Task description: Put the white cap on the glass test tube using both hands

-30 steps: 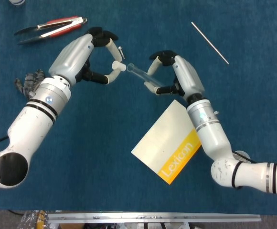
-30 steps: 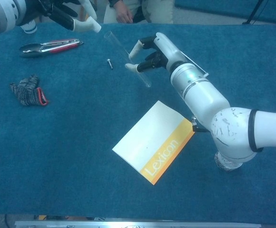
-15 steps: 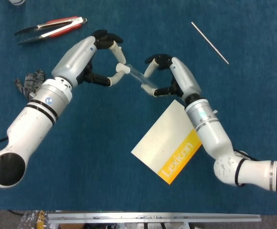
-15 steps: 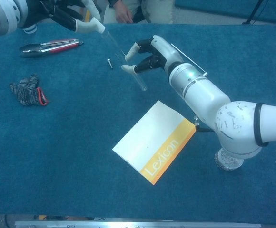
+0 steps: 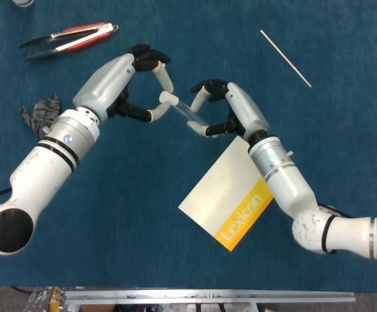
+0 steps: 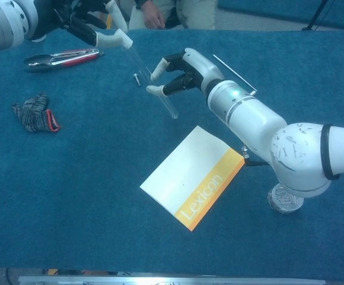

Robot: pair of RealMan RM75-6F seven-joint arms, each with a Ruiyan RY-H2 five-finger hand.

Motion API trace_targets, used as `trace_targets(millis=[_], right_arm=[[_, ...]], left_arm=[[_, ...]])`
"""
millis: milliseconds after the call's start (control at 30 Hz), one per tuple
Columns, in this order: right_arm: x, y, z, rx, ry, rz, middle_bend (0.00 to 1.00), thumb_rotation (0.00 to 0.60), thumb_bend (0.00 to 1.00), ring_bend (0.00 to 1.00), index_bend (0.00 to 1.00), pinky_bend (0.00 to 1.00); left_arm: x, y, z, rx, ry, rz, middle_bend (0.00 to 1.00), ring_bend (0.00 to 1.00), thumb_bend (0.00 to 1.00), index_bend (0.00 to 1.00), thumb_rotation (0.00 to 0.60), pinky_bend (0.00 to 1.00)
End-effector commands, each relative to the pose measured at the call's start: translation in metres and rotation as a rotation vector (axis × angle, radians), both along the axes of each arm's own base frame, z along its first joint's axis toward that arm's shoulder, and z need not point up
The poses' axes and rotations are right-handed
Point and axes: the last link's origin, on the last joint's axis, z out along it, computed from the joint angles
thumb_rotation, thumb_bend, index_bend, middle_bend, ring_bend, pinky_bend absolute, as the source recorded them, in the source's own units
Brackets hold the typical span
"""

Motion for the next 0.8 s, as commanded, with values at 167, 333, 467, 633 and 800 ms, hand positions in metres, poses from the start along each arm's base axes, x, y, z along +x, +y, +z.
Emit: trace_targets(millis=[167,333,467,633,800], right_arm=[[0.0008,0.0013,-0.0008,0.013,0.006,0.004,0.31,0.600,0.38,0.15,0.75,0.26],[-0.0009,0.0024,-0.0016,0.023,0.014,0.003,0.31,0.600,0.37,0.15,0.75,0.26],[-0.0014,0.0027,-0.0017,0.025,0.012,0.000,0.31,0.600,0.38,0.15,0.75,0.26],[-0.0010,0.0028,-0.0017,0.024,0.011,0.001,0.31,0.600,0.38,0.15,0.75,0.26],[-0.0018,0.0029,-0.0007,0.023,0.009,-0.001,0.31,0.600,0.37,0.15,0.75,0.26]], left_arm=[[-0.0014,0.0000,-0.0020,-0.007,0.006,-0.010,0.18,0.00,0.37,0.52,0.600,0.08],[-0.0028,0.0021,-0.0012,-0.006,0.007,-0.009,0.18,0.00,0.37,0.52,0.600,0.08],[-0.0031,0.0037,-0.0002,-0.003,0.010,-0.010,0.18,0.00,0.37,0.52,0.600,0.08],[-0.0043,0.0032,-0.0011,-0.008,0.012,-0.009,0.18,0.00,0.37,0.52,0.600,0.08],[-0.0059,0.0041,-0.0013,-0.007,0.014,-0.006,0.18,0.00,0.37,0.52,0.600,0.08]])
